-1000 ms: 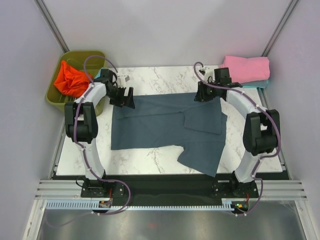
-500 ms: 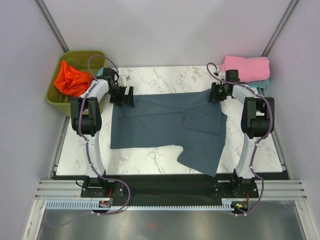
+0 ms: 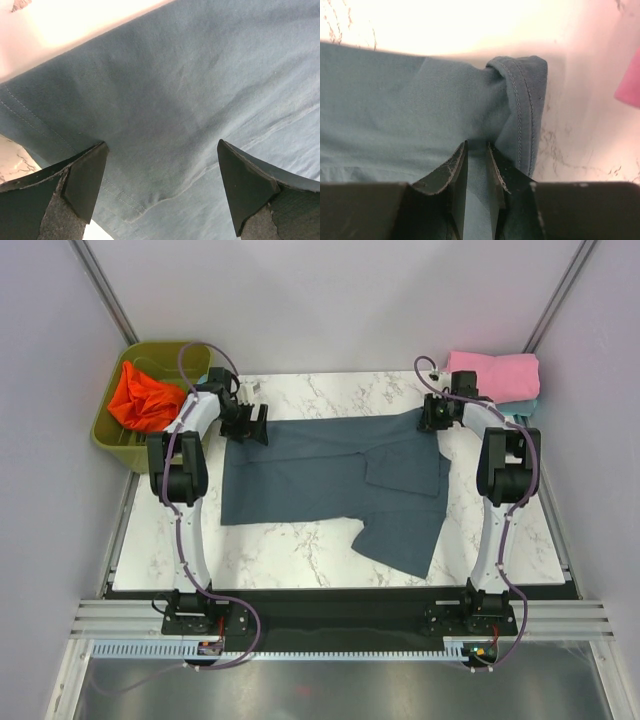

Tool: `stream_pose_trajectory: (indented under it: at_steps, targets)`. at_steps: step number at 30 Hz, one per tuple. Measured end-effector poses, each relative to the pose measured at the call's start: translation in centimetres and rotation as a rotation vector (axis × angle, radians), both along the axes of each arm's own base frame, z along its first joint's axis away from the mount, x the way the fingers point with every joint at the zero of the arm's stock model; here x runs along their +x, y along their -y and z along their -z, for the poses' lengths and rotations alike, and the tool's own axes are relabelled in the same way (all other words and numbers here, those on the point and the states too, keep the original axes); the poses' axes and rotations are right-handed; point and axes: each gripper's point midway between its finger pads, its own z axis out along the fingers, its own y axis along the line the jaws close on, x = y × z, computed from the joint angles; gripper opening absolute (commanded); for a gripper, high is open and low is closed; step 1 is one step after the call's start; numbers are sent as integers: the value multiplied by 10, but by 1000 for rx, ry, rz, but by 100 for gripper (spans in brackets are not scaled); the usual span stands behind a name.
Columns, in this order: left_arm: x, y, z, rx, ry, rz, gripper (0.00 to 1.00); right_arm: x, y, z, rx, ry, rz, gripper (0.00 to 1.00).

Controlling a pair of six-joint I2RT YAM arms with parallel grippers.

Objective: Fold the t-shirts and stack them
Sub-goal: Fold the tshirt

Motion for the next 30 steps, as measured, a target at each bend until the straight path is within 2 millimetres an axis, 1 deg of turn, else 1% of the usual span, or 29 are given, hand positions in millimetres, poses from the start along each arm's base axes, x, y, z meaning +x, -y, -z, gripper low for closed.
stream_pose_trajectory:
  at_steps: [2, 5, 6, 8, 9, 10, 11, 13, 15, 16, 17, 18, 19, 20, 21, 22, 23, 24, 25, 26, 27, 28, 29, 30]
  targets:
    - [2, 0, -1, 0, 5, 1, 99, 3, 0, -1, -4, 8, -3, 27]
    - [1, 4, -5, -2, 12, 9, 99, 2, 2, -6, -20, 16, -11, 29]
    - [0, 6, -10, -3, 18, 12, 99, -2, 3, -11, -28, 20, -15, 30]
    - [-9, 12, -30, -11, 42, 23, 99, -13, 4, -29, -46, 41, -31, 40]
    - [-16, 17, -46, -24, 59, 34, 99, -22, 4, -43, -56, 60, -48, 44]
    - [-22, 23, -65, -44, 89, 43, 99, -30, 4, -62, -66, 93, -66, 50]
    - [-30, 31, -92, -72, 135, 58, 99, -40, 3, -84, -82, 136, -89, 52]
    - [-50, 49, -158, -162, 255, 89, 99, -61, 2, -136, -119, 246, -138, 64]
    - [-81, 72, -225, -300, 379, 131, 99, -83, -3, -186, -153, 369, -189, 66]
    - [-99, 83, -252, -380, 416, 151, 99, -95, -8, -207, -164, 422, -214, 67]
    - [-117, 93, -275, -474, 444, 175, 99, -106, -14, -224, -172, 468, -238, 70]
    - [-131, 102, -288, -559, 449, 192, 99, -117, -21, -234, -177, 495, -259, 72]
    - [-147, 110, -297, -646, 448, 222, 99, -126, -27, -237, -179, 505, -277, 75]
    - [-159, 114, -294, -709, 417, 236, 99, -134, -35, -237, -178, 511, -297, 75]
    - [-168, 122, -288, -827, 318, 200, 99, -143, -42, -232, -173, 497, -318, 75]
    - [-171, 127, -283, -909, 255, 173, 99, -150, -48, -223, -165, 473, -334, 76]
    - [-171, 130, -271, -1000, 162, 124, 99, -154, -51, -216, -161, 448, -341, 77]
    - [-167, 131, -254, -1070, 55, 51, 99, -158, -51, -206, -159, 416, -339, 78]
    - [-165, 131, -236, -1121, -67, -30, 98, -162, -50, -197, -156, 383, -331, 82]
    - [-164, 130, -223, -1160, -184, -110, 84, -165, -48, -191, -156, 358, -321, 83]
    - [-163, 129, -218, -1190, -279, -175, 83, -168, -47, -187, -157, 339, -317, 83]
    - [-161, 127, -220, -1212, -332, -211, 86, -171, -46, -185, -157, 332, -315, 84]
    - [-162, 127, -227, -1224, -348, -210, 86, -175, -46, -184, -157, 327, -319, 84]
    - [-162, 127, -242, -1233, -335, -177, 86, -180, -46, -185, -157, 322, -328, 84]
